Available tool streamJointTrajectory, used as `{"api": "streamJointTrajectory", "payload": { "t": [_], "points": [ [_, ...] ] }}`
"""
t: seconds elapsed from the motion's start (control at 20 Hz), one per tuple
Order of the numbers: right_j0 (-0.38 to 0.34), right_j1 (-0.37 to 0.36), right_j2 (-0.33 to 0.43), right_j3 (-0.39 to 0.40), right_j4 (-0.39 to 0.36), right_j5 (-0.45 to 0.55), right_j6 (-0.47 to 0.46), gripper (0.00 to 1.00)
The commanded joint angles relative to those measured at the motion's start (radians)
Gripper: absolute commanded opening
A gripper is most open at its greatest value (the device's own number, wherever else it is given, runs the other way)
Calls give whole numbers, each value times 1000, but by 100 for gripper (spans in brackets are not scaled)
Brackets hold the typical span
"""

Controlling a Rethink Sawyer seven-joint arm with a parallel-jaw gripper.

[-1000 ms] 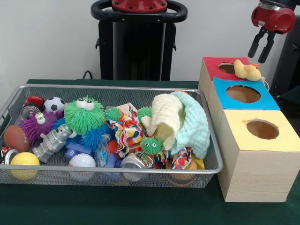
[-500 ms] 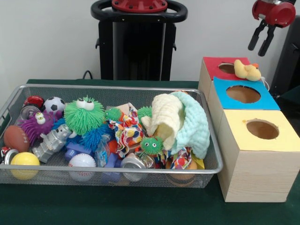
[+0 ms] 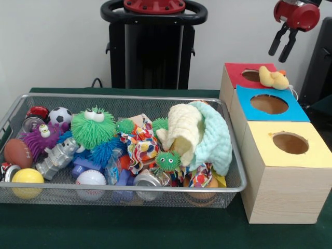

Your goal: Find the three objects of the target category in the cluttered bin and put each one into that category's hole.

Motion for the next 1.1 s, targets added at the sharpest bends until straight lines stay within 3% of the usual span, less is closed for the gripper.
{"api": "streamJointTrajectory", "payload": {
  "t": [0.05, 0.6, 1.1],
  "points": [
    [-38, 29, 110, 95, 44, -28, 264, 100],
    [-35, 90, 164, 64, 103, -99, 292, 100],
    [-17, 120, 132, 23, 129, -65, 310, 100]
  ]
}}
